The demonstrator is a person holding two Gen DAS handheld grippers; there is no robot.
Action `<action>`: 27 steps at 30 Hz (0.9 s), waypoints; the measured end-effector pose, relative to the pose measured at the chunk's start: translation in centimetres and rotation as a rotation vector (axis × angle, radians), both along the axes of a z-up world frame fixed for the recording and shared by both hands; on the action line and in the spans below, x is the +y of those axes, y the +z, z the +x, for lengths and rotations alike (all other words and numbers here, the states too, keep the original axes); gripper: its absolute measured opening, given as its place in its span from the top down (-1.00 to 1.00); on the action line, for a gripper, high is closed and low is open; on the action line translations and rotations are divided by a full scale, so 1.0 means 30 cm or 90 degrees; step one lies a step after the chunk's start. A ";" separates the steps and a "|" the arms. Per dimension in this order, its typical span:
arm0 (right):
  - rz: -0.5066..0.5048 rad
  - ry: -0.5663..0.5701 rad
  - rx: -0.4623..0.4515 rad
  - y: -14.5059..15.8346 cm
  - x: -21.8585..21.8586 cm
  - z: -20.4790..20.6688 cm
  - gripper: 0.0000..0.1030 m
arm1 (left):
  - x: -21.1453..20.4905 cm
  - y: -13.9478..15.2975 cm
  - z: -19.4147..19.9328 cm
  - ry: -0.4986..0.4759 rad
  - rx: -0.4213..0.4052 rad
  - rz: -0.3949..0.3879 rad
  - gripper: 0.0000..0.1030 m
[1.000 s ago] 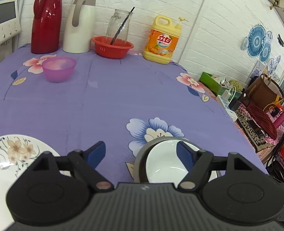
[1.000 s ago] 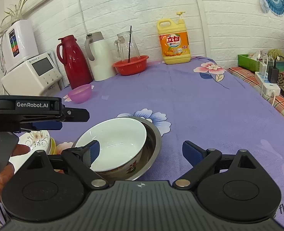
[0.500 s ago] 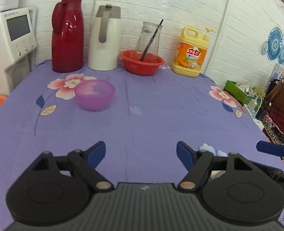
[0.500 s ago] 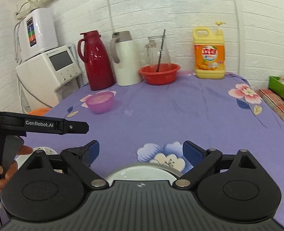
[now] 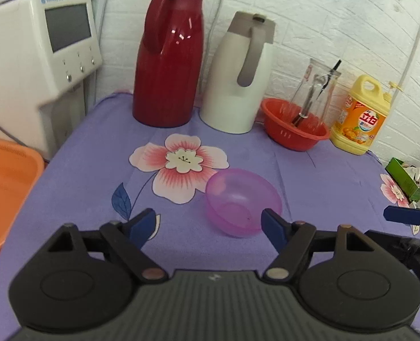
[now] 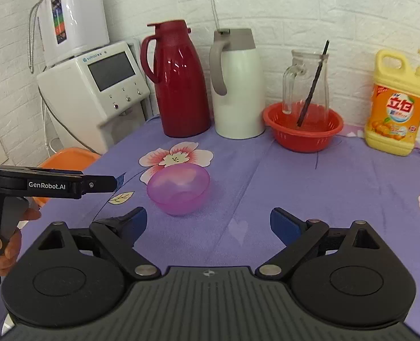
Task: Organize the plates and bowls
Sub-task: 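Close both tools on the pink plastic bowl rim and lift it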
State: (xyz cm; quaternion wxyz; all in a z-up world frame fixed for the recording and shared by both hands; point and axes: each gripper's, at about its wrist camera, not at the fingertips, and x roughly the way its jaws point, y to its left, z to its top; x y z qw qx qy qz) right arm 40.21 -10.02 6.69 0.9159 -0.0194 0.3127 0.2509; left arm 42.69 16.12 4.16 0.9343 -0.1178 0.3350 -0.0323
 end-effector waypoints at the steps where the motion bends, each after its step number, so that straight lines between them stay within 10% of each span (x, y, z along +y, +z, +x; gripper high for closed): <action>1: -0.003 0.000 0.012 -0.018 0.023 0.040 -1.00 | 0.013 -0.021 0.036 0.004 0.014 -0.011 -0.46; 11: -0.071 0.016 0.083 -0.195 0.200 0.259 -1.00 | 0.020 -0.177 0.276 0.000 0.088 -0.049 -0.45; 27: -0.077 0.045 0.087 -0.220 0.262 0.328 -1.00 | 0.004 -0.203 0.307 -0.026 0.082 -0.051 -0.37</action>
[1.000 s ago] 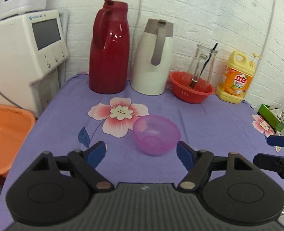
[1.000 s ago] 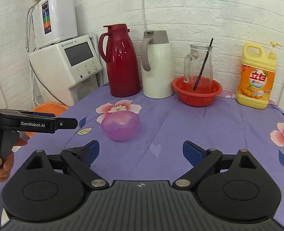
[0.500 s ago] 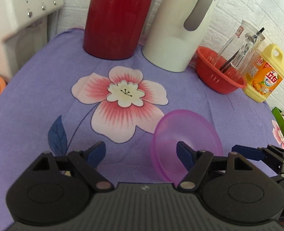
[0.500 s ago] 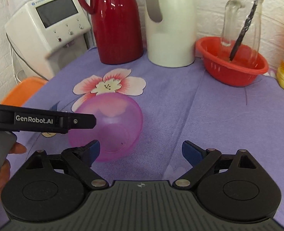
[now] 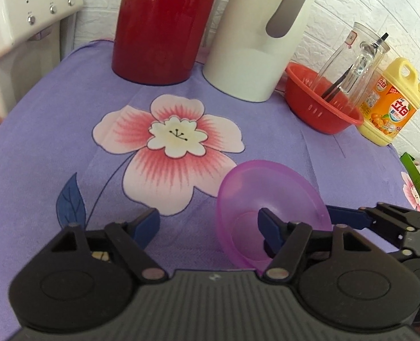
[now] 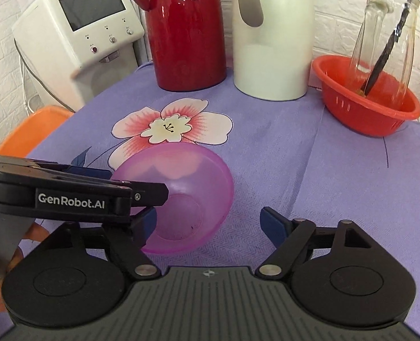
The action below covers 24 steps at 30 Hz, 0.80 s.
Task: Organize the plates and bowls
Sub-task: 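Close both tools on the pink plastic bowl rim and lift it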
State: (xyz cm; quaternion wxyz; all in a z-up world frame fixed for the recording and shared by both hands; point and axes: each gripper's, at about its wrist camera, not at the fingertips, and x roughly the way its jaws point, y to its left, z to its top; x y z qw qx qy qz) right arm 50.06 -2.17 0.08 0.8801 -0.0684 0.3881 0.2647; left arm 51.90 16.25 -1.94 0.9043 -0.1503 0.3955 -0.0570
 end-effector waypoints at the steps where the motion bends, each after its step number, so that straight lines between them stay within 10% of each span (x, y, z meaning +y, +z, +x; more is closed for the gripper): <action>1: 0.000 0.003 0.003 -0.004 0.006 0.002 -1.00 | -0.005 -0.001 0.000 -0.005 -0.001 -0.003 -0.35; 6: -0.019 0.039 -0.007 -0.028 0.068 -0.026 -0.32 | -0.045 -0.003 -0.004 -0.029 -0.009 -0.018 0.31; 24: -0.026 -0.013 -0.037 0.174 -0.120 -0.345 -0.44 | -0.259 0.202 -0.330 -0.078 -0.046 -0.032 0.30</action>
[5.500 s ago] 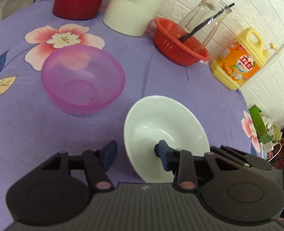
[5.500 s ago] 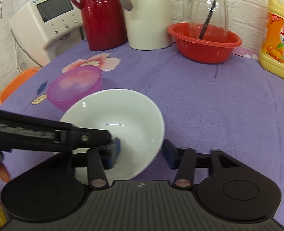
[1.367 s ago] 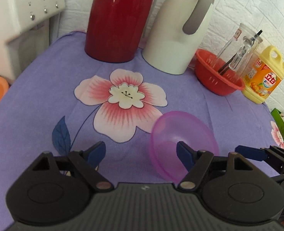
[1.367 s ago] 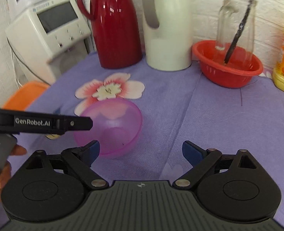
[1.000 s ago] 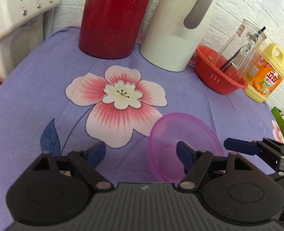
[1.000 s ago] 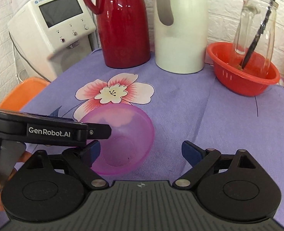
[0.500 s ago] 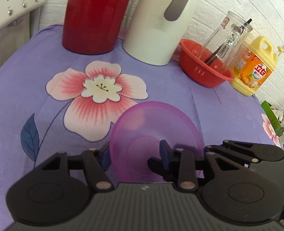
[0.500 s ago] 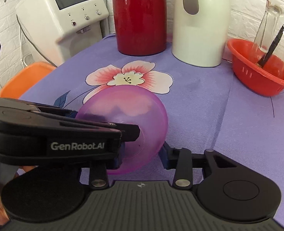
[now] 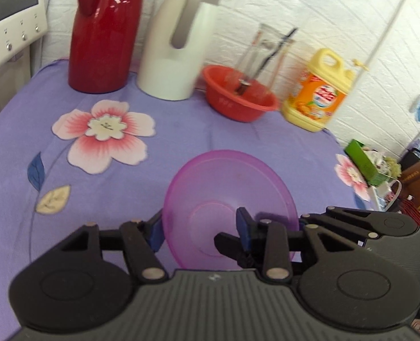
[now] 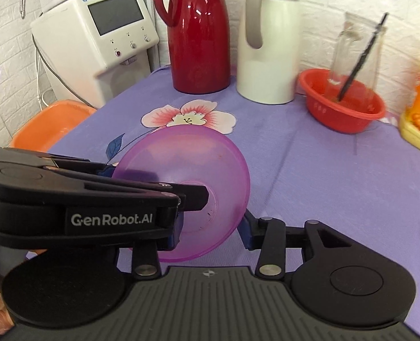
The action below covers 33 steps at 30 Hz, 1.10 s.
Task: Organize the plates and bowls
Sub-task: 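Carry the pink bowl with both tools and lower it into the white bowl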
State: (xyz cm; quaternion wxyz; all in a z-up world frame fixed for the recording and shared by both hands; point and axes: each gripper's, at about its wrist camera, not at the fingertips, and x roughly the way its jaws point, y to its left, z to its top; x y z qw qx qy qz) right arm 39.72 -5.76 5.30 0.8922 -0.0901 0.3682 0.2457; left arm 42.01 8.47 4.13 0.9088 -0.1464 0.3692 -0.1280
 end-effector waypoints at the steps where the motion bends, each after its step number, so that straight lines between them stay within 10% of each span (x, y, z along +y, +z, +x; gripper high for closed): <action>1: 0.000 -0.008 -0.003 0.010 -0.025 -0.034 -0.45 | -0.025 0.008 -0.032 -0.008 -0.003 -0.002 0.30; 21: 0.052 -0.173 0.004 -0.089 -0.503 -0.622 -0.58 | -0.530 -0.095 -0.558 -0.180 0.018 0.003 0.19; 26: 0.084 -0.178 -0.029 -0.113 -0.533 -0.678 -0.64 | -0.525 -0.101 -0.565 -0.192 0.010 -0.007 -0.29; 33: 0.091 -0.216 -0.119 -0.105 -0.567 -0.764 -1.00 | -0.508 -0.049 -0.629 -0.181 -0.061 0.033 -0.45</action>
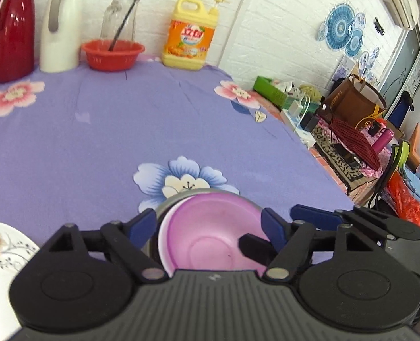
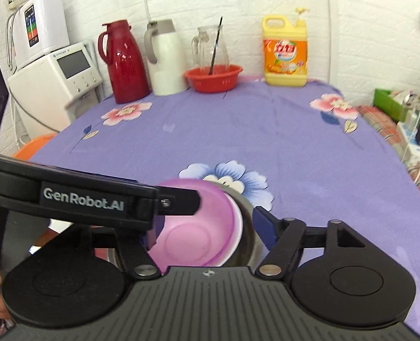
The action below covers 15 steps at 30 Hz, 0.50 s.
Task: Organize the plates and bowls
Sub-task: 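Carry the pink bowl with both tools and lower it into the white bowl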
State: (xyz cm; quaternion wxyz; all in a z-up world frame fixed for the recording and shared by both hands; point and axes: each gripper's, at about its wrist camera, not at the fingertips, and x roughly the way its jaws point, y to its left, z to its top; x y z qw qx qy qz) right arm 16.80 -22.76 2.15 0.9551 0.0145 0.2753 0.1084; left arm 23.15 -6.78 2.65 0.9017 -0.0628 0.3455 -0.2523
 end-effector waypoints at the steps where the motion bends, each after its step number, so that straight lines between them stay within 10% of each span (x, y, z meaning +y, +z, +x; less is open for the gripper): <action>1: 0.004 -0.009 -0.013 0.002 -0.004 -0.016 -1.00 | 0.010 0.009 -0.013 0.005 -0.012 -0.008 -0.45; 6: 0.069 -0.069 -0.087 -0.016 -0.037 -0.105 -1.00 | 0.051 0.022 -0.065 0.059 -0.059 -0.041 -0.46; 15: 0.047 -0.056 -0.043 -0.069 -0.036 -0.013 -1.00 | 0.063 -0.043 -0.004 0.081 -0.025 -0.010 -0.46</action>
